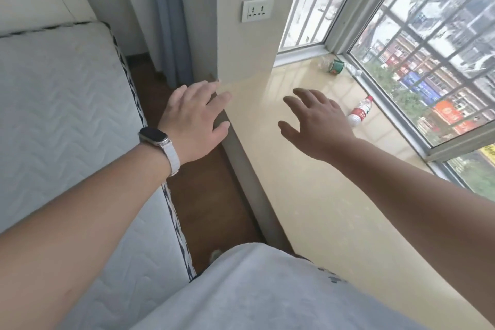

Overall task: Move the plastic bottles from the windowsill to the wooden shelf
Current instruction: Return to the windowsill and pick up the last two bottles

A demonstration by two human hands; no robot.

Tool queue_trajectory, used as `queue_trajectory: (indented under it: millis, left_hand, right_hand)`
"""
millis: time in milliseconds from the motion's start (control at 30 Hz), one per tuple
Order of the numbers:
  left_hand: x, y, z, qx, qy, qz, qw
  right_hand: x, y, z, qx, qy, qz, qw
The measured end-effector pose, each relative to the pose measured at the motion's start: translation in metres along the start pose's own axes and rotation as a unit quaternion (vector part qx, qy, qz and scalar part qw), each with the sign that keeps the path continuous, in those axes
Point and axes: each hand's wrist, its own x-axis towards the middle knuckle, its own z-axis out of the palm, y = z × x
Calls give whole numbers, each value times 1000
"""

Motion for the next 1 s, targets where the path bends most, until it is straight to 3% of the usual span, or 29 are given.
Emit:
queue_trajectory:
  millis: [300, 700, 1000]
  left_hand:
    - [65, -25, 21, 18, -30, 25, 999]
    - [213, -33, 19, 66, -46, 25, 996]
    - [322, 17, 48, 76, -86, 127, 985]
  right_hand:
    - [51, 16, 17, 20, 5, 17, 1000]
    - [171, 89, 37, 70, 23, 35, 997]
    - [189, 177, 40, 65, 27, 117, 991]
